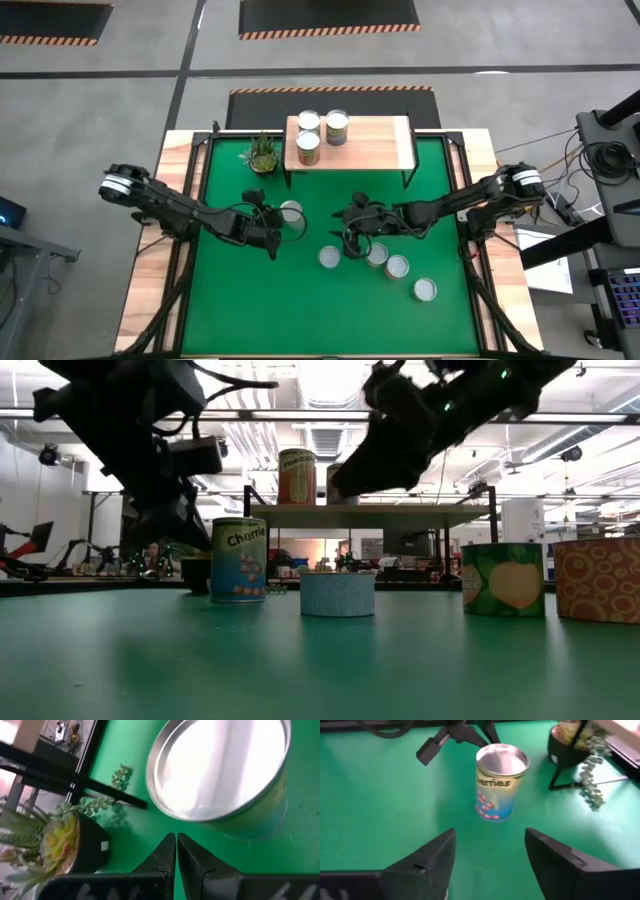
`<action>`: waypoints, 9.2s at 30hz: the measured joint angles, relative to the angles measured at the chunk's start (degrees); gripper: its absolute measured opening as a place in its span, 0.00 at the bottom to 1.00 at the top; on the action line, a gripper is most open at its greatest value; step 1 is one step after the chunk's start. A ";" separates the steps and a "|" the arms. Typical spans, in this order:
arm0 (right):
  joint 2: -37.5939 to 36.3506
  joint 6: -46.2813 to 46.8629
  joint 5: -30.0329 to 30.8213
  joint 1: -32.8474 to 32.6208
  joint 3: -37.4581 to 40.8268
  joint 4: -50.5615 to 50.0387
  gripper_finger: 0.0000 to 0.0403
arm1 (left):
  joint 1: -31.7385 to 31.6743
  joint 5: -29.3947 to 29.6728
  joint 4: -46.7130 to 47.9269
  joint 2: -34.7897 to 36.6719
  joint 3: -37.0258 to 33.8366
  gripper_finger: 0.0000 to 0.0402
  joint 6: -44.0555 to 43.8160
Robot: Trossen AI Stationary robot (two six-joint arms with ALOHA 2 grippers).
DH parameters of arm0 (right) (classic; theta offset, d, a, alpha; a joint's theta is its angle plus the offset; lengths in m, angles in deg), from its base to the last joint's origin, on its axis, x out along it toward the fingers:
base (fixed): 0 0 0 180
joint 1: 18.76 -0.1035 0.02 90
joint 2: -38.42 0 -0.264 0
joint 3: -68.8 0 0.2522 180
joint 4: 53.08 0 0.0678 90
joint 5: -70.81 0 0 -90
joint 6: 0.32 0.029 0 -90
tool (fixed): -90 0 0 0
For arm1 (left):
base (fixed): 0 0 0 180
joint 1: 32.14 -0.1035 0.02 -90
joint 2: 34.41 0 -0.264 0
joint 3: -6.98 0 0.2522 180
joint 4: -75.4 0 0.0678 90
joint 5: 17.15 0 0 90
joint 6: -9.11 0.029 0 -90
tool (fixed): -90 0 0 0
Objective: Pick and place cans onto a shelf
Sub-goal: Put the canned cherries on the shelf, then put the canned peaches on the shelf
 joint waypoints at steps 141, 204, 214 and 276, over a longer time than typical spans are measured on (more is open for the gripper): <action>-7.27 9.09 18.51 16.48 -11.01 -23.37 0.03 | 3.45 2.98 -15.81 26.46 -0.01 0.00 20.58; -8.69 1.97 15.36 20.26 -11.21 -20.07 0.03 | 3.46 2.96 -16.01 26.46 -0.01 0.00 20.99; -8.69 1.97 15.22 20.24 -11.21 -18.85 0.03 | 3.46 2.96 -16.01 26.46 -0.01 0.00 20.99; -11.09 30.13 -8.27 -15.11 -10.45 -57.56 0.23 | 3.45 2.96 -17.30 26.44 -0.01 0.00 21.87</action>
